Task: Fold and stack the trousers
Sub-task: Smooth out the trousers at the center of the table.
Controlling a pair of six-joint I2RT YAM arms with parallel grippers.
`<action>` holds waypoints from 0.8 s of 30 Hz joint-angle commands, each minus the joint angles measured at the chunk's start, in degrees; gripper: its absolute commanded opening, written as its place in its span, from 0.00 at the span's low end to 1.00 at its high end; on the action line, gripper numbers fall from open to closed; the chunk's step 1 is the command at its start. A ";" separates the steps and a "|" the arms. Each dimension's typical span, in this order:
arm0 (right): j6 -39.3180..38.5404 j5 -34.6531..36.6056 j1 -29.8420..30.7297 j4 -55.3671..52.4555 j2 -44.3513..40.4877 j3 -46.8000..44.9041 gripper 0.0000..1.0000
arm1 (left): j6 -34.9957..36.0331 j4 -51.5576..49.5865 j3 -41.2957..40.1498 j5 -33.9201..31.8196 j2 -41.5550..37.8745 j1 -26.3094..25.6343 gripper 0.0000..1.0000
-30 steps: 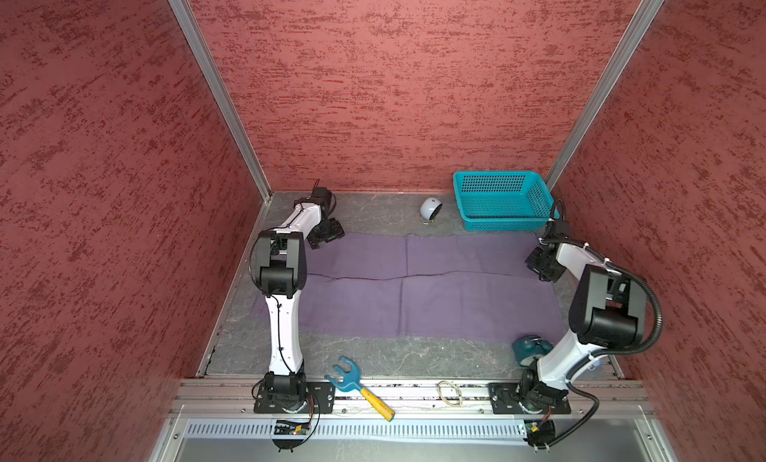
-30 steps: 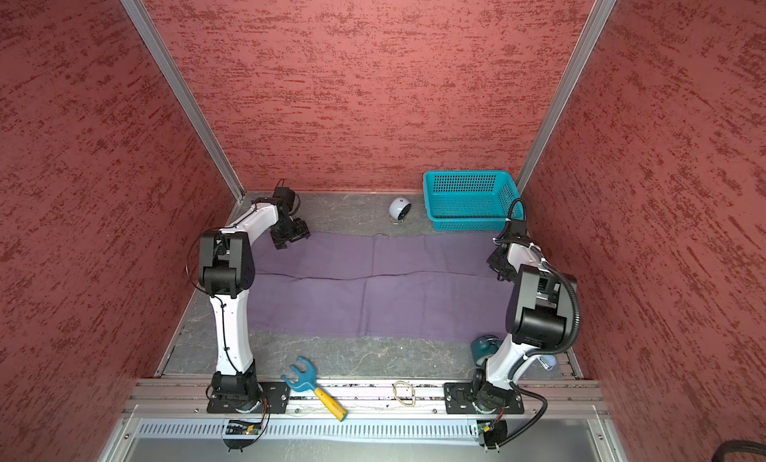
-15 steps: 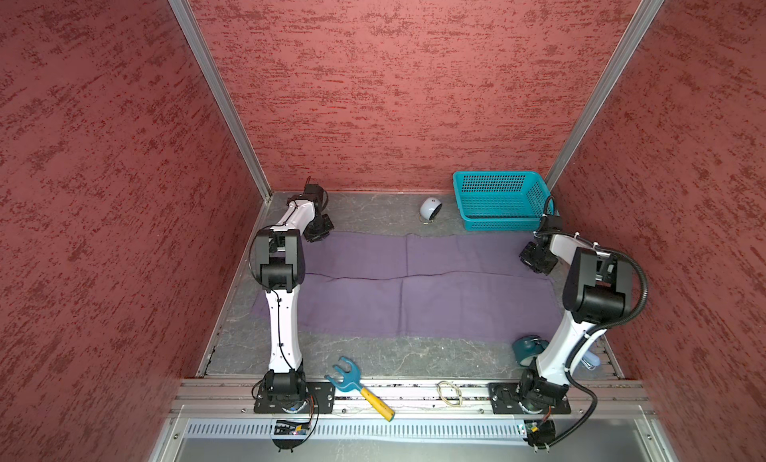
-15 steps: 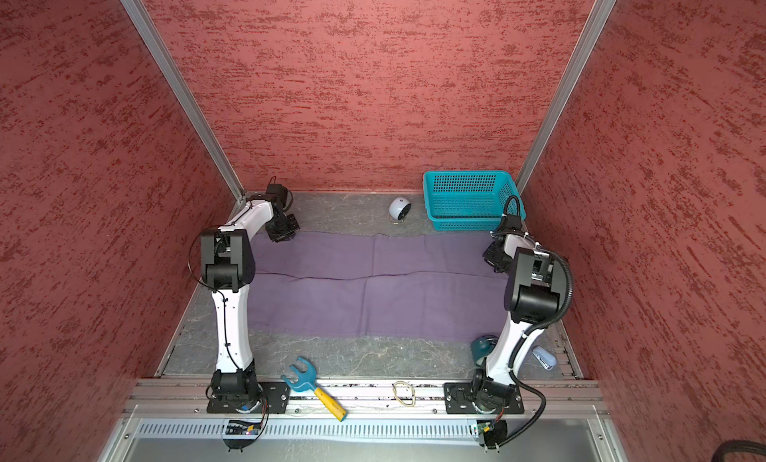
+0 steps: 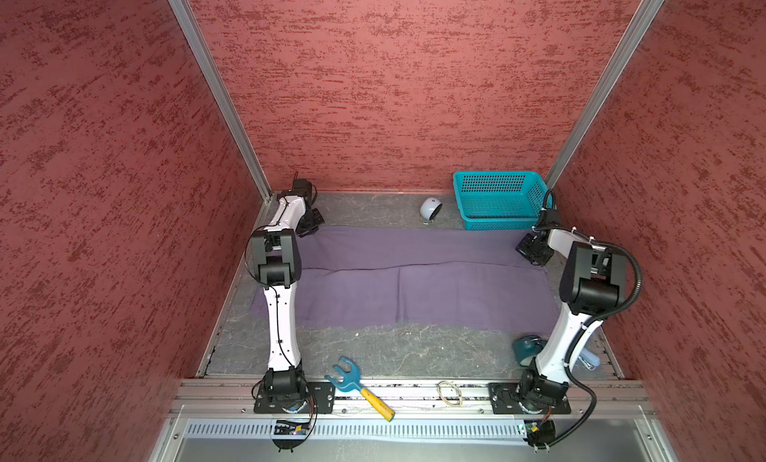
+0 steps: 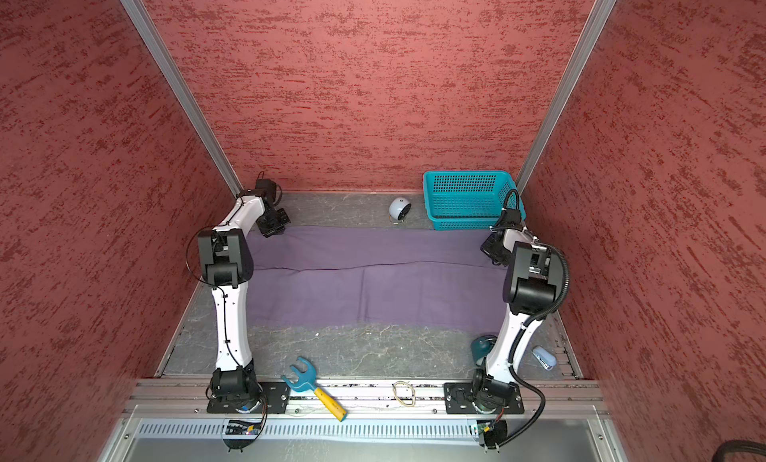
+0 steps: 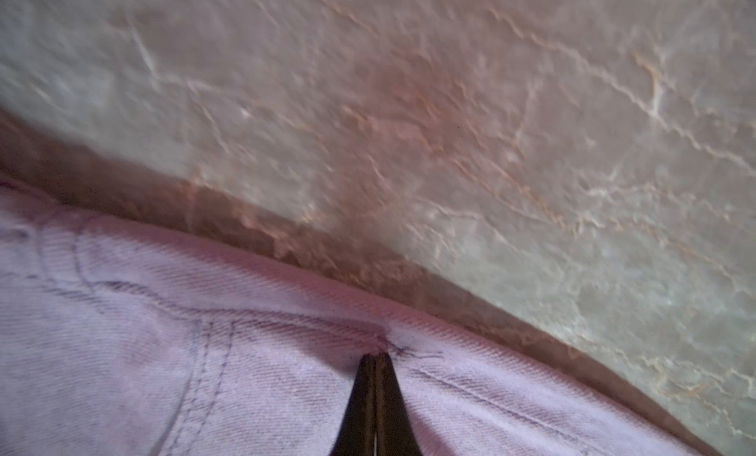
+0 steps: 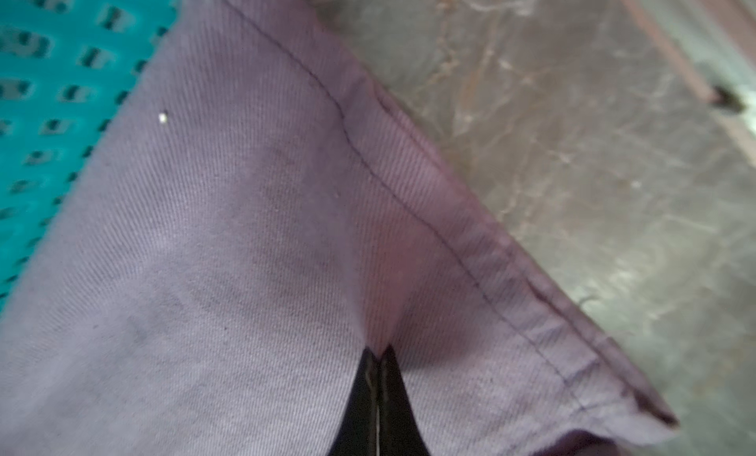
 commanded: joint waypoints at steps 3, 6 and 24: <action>0.88 -3.82 0.55 2.57 2.70 1.12 0.01 | 1.05 -1.86 6.79 -2.96 2.87 1.80 0.00; 0.31 -3.58 0.92 2.30 0.73 0.68 0.07 | 0.97 -2.32 6.81 -2.51 1.58 1.43 0.00; 1.44 10.62 -0.44 -8.56 -32.03 -23.55 0.48 | -8.09 8.15 -42.21 -9.71 -47.14 0.15 0.60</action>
